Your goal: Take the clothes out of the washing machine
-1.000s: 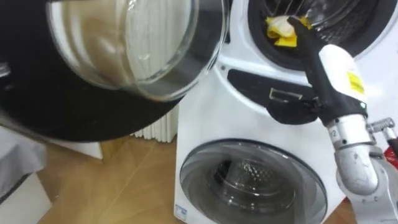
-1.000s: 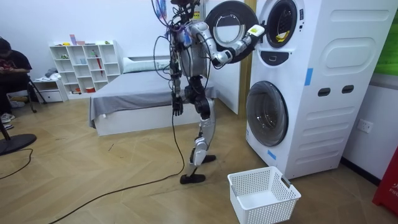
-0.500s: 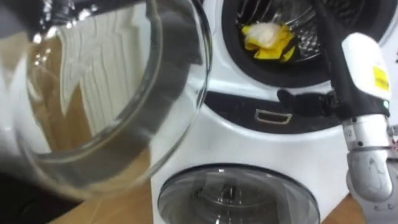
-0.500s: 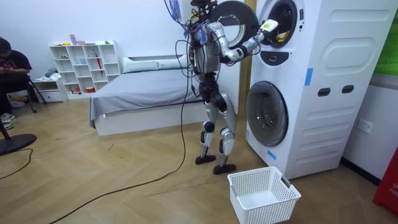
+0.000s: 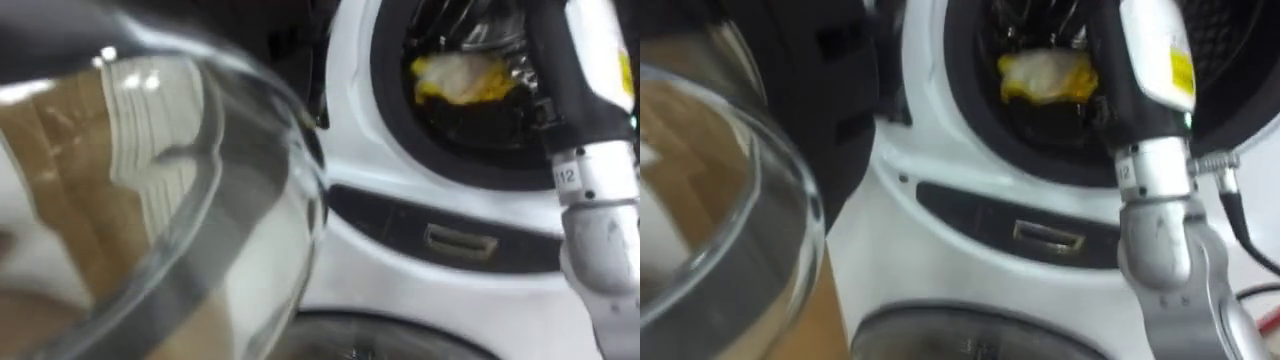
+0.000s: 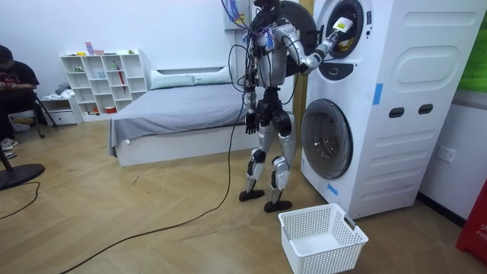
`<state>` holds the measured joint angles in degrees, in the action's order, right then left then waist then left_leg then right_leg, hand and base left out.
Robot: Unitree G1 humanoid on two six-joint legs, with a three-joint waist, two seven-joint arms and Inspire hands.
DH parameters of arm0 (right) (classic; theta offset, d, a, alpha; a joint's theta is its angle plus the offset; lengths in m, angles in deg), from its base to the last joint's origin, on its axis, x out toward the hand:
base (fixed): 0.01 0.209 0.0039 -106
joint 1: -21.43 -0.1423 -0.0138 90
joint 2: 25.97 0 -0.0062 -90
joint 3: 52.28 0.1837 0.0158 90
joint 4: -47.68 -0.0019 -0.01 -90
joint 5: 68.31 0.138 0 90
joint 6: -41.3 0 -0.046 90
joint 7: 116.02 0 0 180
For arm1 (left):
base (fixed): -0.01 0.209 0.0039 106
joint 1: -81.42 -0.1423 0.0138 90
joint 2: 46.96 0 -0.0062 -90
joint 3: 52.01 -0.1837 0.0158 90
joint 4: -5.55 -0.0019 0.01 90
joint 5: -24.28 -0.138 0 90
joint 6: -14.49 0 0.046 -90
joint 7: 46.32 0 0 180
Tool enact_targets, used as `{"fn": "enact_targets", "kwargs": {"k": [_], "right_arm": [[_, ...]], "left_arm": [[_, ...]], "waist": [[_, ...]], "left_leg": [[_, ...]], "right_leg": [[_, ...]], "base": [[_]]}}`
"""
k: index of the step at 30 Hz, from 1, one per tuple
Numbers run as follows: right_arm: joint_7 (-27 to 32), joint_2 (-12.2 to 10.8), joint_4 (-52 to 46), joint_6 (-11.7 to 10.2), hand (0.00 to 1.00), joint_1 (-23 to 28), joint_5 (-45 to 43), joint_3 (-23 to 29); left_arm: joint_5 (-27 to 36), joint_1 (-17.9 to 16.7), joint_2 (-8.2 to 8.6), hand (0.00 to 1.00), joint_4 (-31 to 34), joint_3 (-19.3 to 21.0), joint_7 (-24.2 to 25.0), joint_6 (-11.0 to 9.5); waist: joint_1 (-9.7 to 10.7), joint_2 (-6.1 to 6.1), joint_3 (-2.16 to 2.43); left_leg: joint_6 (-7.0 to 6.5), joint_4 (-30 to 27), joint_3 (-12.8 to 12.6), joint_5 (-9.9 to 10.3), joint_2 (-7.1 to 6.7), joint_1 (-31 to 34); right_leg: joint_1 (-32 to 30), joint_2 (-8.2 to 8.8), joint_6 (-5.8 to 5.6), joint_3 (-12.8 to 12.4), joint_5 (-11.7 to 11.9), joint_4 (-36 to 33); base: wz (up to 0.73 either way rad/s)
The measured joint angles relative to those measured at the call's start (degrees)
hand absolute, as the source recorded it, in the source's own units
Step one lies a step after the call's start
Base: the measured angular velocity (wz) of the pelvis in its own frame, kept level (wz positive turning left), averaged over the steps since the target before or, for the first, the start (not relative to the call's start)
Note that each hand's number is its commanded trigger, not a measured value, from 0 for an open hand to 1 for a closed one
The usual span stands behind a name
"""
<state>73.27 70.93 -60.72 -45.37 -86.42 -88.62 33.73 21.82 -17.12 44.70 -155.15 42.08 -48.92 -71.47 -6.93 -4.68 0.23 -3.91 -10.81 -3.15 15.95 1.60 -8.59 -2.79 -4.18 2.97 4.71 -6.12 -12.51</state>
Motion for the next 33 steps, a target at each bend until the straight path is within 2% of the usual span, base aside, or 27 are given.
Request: {"fn": "enact_targets", "kwargs": {"k": [3,8,13,15,18,19,20,24,26,29,33], "right_arm": [[-1.76,0.00,-0.57,1.52,0.00,-0.05,5.25,0.49],[-3.53,-0.01,-0.57,2.35,0.00,-0.18,9.97,0.93],[-5.69,-0.03,-0.72,3.71,0.00,-1.80,4.34,0.85],[-7.07,-0.02,-0.72,3.84,0.00,-2.87,0.70,0.84],[-8.60,0.23,-0.70,4.38,0.00,-3.19,-2.22,1.06],[-9.10,0.55,-0.69,4.38,0.00,-3.19,-2.51,1.07],[-9.90,1.37,-0.70,4.91,0.00,-3.19,-2.69,1.17],[-14.05,7.34,-0.21,6.22,0.00,-3.29,-6.38,1.17],[-16.06,8.88,0.46,6.81,0.00,-3.29,-8.54,0.96],[-19.10,9.17,1.49,8.45,0.00,-3.29,-11.69,0.91],[-22.82,9.97,1.48,9.69,0.00,-3.45,-14.30,0.92]], "left_arm": [[-0.59,0.09,0.03,0.00,0.37,0.18,0.57,0.76],[-2.19,0.02,-0.15,0.00,0.81,0.24,1.03,0.99],[-2.19,-0.02,-0.05,0.00,1.01,0.20,1.18,2.35],[-2.19,-0.05,-0.04,0.00,1.01,0.17,1.83,3.01],[-2.47,-0.80,0.03,0.00,2.14,0.33,2.25,3.26],[-3.02,-1.03,0.05,0.00,2.65,0.40,2.39,3.25],[-3.92,-1.14,0.03,0.00,3.12,1.12,2.94,3.24],[-4.14,-1.71,-0.39,0.00,3.60,2.62,3.40,3.58],[-4.11,-2.05,-0.61,0.00,4.50,2.81,3.34,3.86],[-4.37,-2.21,-0.60,0.00,5.15,2.94,3.37,4.37],[-4.40,-2.22,-0.78,0.00,5.62,4.21,3.61,5.01]], "waist": [[0.23,-0.03,0.03],[0.57,-0.09,0.06],[0.76,-0.09,0.05],[1.78,-0.19,-0.01],[1.97,-0.60,-0.36],[1.97,-0.53,-0.44],[2.11,-0.92,-0.26],[1.89,-2.04,0.06],[1.93,-2.69,-0.01],[2.00,-3.09,-0.21],[2.16,-3.05,-0.25]], "left_leg": [[0.06,0.06,0.30,0.00,0.13,-0.10],[0.06,0.08,0.61,0.00,-0.01,-0.09],[0.06,0.07,0.94,0.00,0.02,0.00],[0.07,0.11,1.76,0.01,-0.01,0.35],[0.51,0.17,1.57,0.27,0.04,0.41],[0.67,0.22,1.57,0.40,0.09,0.44],[0.73,0.48,1.58,0.44,0.09,0.45],[0.77,0.77,1.47,0.45,0.02,0.25],[0.77,0.57,1.36,0.45,0.01,0.14],[0.77,0.47,1.33,0.46,-0.03,-0.03],[0.76,0.57,1.35,0.47,0.00,-0.06]], "right_leg": [[0.25,-0.04,0.00,0.15,0.00,0.06],[0.58,0.01,0.00,0.15,0.00,0.88],[0.57,0.06,0.00,0.88,0.00,0.87],[0.60,0.38,0.00,1.79,0.00,0.87],[0.55,0.31,0.10,1.83,0.06,0.87],[0.48,0.25,0.13,1.85,0.08,0.86],[0.31,0.19,0.18,1.84,0.13,0.74],[0.11,0.13,0.18,2.25,0.19,0.29],[0.23,0.11,0.18,2.16,0.19,0.22],[0.35,0.15,0.18,1.92,0.19,0.01],[0.34,0.11,0.18,1.85,0.19,-0.05]], "base": [[0.04],[-0.03],[0.05],[0.25],[0.07],[0.00],[0.00],[0.00],[0.00],[0.00],[0.00]]}}
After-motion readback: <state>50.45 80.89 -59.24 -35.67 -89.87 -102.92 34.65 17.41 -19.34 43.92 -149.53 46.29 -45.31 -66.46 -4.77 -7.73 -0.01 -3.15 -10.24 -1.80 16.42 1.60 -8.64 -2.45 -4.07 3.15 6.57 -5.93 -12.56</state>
